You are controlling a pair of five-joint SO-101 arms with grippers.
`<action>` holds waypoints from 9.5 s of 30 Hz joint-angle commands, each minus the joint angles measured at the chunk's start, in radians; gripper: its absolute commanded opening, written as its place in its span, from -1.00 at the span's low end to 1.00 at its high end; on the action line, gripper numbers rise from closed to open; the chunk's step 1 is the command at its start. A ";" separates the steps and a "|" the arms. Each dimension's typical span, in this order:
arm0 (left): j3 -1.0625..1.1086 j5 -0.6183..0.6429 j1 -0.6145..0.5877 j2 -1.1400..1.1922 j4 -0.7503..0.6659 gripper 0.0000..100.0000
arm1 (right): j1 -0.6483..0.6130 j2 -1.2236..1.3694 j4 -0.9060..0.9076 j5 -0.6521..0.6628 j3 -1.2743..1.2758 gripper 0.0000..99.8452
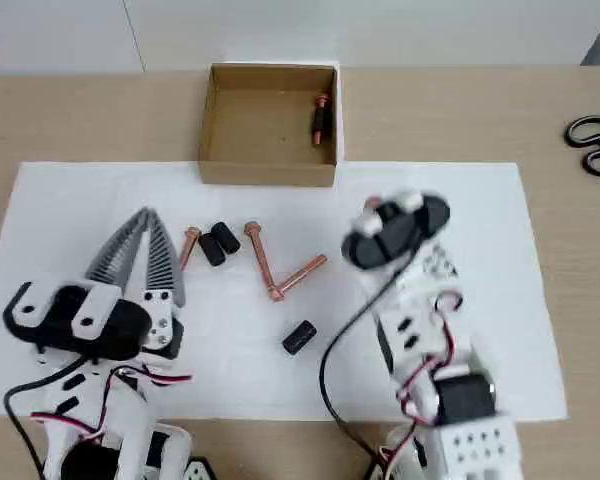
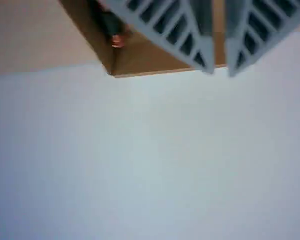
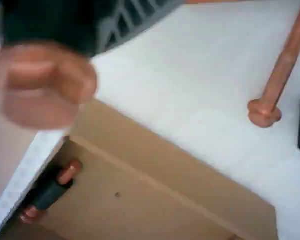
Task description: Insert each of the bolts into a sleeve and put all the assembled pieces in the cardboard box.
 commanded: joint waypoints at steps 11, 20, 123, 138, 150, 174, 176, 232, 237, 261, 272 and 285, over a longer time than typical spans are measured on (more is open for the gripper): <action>0.016 0.044 -0.051 -0.020 -0.051 -0.99 | -0.016 1.015 -0.375 0.008 -0.720 -1.00; 0.016 0.038 -0.051 -0.020 -0.049 -0.99 | -0.047 1.515 -0.782 -0.040 -1.036 -0.99; -0.074 0.044 -0.250 -0.020 0.180 -0.99 | -0.355 1.139 0.834 -1.063 -0.764 -0.52; -0.012 0.044 -0.249 -0.020 0.175 -0.99 | -0.467 1.142 0.743 -1.063 -0.738 -0.52; -0.013 0.044 -0.252 -0.020 0.178 -0.99 | -0.469 1.349 0.704 -1.065 -0.744 -0.52; -0.015 0.046 -0.247 -0.020 0.180 -0.99 | -0.409 1.204 0.891 -1.040 -0.881 -0.99; -0.019 0.054 -0.247 -0.020 0.204 -0.99 | -0.389 1.122 0.915 -0.974 -0.893 -0.99; -1.127 0.160 -0.161 1.723 0.663 -0.99 | -0.058 -0.549 0.094 -0.196 0.474 -0.99; -1.135 0.052 -0.115 1.852 0.807 -0.99 | -0.058 -0.549 0.035 -0.193 0.480 -0.99; -1.445 -0.173 -0.121 2.200 0.974 -0.76 | -0.056 -0.549 0.035 -0.196 0.480 -0.99; -1.445 -0.130 -0.121 2.211 0.895 -0.76 | -0.056 -0.549 0.035 -0.196 0.546 -0.99; -1.445 -0.133 -0.121 2.213 0.838 -0.76 | -0.056 -0.549 0.035 -0.196 0.543 -0.99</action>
